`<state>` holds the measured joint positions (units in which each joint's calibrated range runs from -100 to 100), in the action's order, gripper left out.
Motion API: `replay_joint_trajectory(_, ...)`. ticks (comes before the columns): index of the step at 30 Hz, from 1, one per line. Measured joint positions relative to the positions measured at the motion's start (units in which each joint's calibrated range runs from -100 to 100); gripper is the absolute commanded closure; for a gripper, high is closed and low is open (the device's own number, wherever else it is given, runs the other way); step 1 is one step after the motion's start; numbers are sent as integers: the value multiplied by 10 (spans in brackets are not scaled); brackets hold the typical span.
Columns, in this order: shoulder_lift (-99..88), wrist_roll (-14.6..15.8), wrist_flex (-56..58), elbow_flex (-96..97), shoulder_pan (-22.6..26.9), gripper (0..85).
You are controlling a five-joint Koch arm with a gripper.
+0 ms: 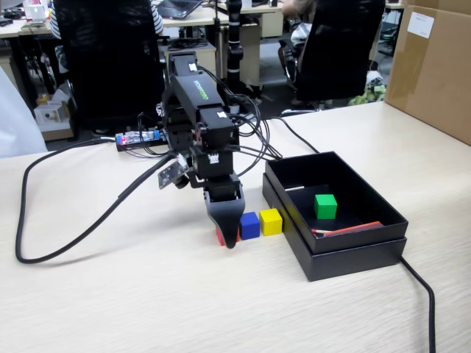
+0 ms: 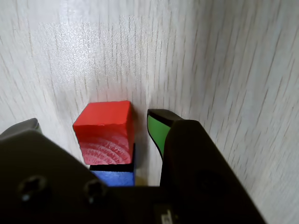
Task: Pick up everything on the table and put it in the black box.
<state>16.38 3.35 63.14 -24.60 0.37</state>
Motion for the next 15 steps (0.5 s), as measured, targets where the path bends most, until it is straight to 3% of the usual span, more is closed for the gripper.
replay_joint_trajectory(4,17,0,0,-17,1,497)
replay_joint_trajectory(5,18,0,0,-21,2,583)
replay_joint_trajectory(9,19,0,0,-23,1,754)
replay_joint_trajectory(15,16,0,0,-30,-4,763)
